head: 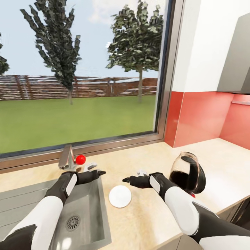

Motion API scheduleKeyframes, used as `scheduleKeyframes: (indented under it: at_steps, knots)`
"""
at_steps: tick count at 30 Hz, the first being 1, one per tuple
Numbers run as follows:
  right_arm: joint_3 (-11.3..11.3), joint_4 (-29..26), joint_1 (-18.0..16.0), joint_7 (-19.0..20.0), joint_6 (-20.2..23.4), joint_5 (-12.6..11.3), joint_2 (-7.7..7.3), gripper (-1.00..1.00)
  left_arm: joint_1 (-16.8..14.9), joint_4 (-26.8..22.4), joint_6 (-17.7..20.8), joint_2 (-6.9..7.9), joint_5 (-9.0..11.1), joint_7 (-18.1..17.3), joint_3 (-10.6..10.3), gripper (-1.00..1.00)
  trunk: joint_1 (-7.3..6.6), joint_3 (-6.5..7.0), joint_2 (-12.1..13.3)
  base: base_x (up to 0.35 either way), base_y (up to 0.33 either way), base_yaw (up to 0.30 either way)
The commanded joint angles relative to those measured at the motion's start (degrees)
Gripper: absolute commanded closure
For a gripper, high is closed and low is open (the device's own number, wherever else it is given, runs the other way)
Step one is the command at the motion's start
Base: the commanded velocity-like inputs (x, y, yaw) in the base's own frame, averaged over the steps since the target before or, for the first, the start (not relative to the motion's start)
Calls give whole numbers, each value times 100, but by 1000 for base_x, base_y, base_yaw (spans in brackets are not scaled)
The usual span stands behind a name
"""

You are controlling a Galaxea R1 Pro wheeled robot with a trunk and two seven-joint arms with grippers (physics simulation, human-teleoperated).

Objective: Set up a coffee station on the kitchen countertop: keep the coffee maker on the countertop, move the bottle of coffee from the kitchen shelf to the counter next to the coffee maker, place a paper coffee filter on top of the coffee maker, put the saucer next to the coffee maker with the coffee cup on the saucer, and place the electric kettle next to the coffee maker.

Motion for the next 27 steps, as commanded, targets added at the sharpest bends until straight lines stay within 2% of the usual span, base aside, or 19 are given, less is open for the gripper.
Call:
scheduleKeyframes:
  at_steps: [1,8,14,19,27]
  knots:
    - [-46,-14,-1,26,36,63,4,-100,-5,29,45,-3,34,-5,22,-100,4,-12,-11,41,0,-16]
    - [-41,-5,17,28,41,71,4,-100,-5,87,42,-9,33,-4,18,-100,4,-12,-11,22,0,-5]
    - [-39,-3,81,33,41,71,4,-100,0,103,42,-14,31,2,10,-100,4,-12,-11,142,0,-1]
    - [-38,18,177,34,41,77,4,-100,3,272,42,-17,35,-5,8,-100,4,-12,-11,38,0,0]
    - [-38,402,253,49,41,71,4,-100,4,377,49,-15,45,-19,13,-100,4,-12,-11,5,0,0]
